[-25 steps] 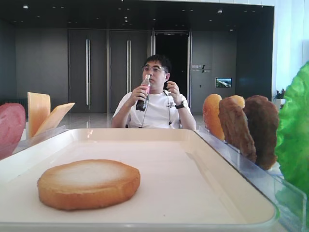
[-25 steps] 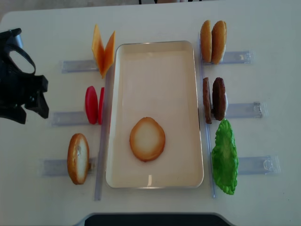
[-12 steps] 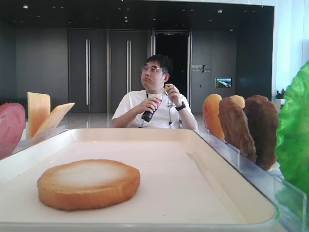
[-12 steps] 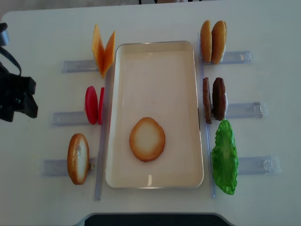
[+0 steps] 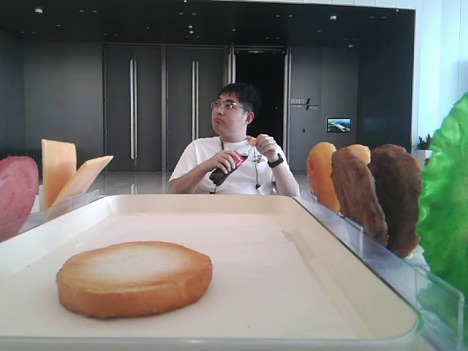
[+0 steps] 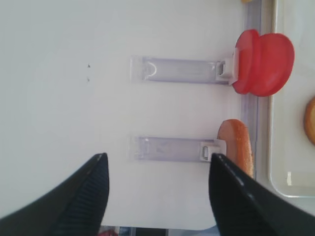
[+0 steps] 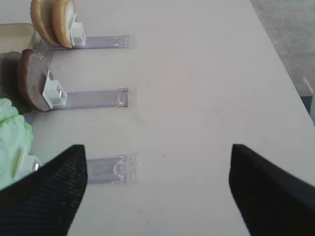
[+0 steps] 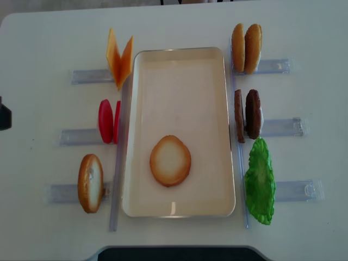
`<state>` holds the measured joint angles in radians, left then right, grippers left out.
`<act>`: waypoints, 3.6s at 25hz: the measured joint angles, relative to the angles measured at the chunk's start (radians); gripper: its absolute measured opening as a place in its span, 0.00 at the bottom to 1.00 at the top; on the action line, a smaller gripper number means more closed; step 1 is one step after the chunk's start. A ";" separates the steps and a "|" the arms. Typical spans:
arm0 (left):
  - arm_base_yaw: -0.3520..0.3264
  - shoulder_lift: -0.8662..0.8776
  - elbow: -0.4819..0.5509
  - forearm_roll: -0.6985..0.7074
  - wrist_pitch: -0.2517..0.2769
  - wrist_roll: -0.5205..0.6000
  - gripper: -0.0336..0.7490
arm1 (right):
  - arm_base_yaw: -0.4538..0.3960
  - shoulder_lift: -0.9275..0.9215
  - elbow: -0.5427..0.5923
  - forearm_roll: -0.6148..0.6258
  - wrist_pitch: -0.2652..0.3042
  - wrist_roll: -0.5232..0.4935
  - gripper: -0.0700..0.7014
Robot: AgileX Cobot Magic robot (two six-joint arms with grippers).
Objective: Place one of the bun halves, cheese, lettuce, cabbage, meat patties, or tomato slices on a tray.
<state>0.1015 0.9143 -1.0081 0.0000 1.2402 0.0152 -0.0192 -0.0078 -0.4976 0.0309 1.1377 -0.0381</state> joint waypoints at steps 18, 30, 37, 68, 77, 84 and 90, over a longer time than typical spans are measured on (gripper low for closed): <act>0.000 -0.607 0.201 -0.053 0.021 0.049 0.66 | 0.000 0.000 0.000 0.000 0.000 0.000 0.85; 0.000 -0.871 0.343 -0.089 0.007 0.074 0.66 | 0.000 0.000 0.000 0.000 0.000 0.000 0.85; 0.000 -0.934 0.364 -0.121 0.007 0.077 0.66 | 0.000 0.000 0.000 0.000 0.000 0.000 0.85; 0.000 -0.934 0.532 -0.127 -0.124 0.123 0.66 | 0.000 0.000 0.000 0.000 0.000 0.000 0.85; 0.000 -0.934 0.532 -0.127 -0.124 0.123 0.64 | 0.000 0.000 0.000 0.000 0.000 0.000 0.85; 0.000 -0.934 0.532 -0.127 -0.124 0.123 0.64 | 0.000 0.000 0.000 0.000 0.000 0.000 0.85; 0.000 -0.934 0.533 -0.127 -0.124 0.123 0.64 | 0.000 0.000 0.000 0.000 0.000 0.000 0.85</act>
<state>0.1015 -0.0201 -0.4755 -0.1269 1.1165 0.1378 -0.0192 -0.0078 -0.4976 0.0309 1.1377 -0.0381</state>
